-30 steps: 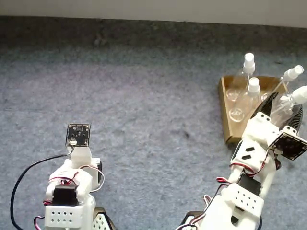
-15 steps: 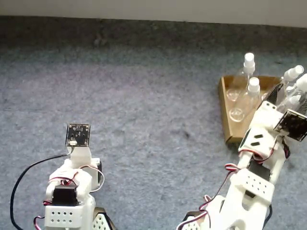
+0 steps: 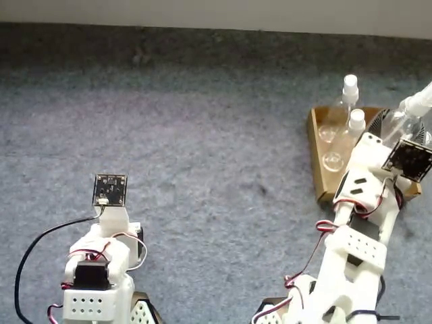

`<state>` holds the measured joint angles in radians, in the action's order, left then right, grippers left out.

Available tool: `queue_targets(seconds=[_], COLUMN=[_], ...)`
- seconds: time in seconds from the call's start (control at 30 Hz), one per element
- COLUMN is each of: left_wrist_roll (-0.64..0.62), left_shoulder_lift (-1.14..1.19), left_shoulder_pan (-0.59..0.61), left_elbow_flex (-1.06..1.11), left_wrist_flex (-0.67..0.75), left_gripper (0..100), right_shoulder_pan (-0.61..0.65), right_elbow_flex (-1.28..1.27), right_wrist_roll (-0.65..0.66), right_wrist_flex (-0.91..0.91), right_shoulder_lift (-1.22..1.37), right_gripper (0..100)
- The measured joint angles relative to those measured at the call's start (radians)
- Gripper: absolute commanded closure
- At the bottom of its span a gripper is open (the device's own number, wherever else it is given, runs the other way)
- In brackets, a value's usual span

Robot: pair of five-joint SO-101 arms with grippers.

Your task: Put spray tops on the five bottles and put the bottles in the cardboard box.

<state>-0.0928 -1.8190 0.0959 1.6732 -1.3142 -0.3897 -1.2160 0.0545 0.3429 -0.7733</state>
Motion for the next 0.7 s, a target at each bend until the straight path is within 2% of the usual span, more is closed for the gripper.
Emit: queue_targets(seconds=[0.13,0.4,0.7], left_wrist_roll=[0.000,0.000,0.000], left_shoulder_lift=[0.000,0.000,0.000], left_shoulder_pan=[0.000,0.000,0.000], left_elbow_flex=[0.000,0.000,0.000], left_wrist_flex=[0.000,0.000,0.000], left_gripper=[99,99,99], right_shoulder_pan=[-0.003,-0.002,0.000], right_elbow_flex=[0.044,-0.021,-0.097], right_wrist_roll=[0.000,0.000,0.000], right_wrist_flex=[0.084,0.345,0.384], right_shoulder_lift=[0.123,0.152,0.157], right_gripper=[87.9,87.9,87.9])
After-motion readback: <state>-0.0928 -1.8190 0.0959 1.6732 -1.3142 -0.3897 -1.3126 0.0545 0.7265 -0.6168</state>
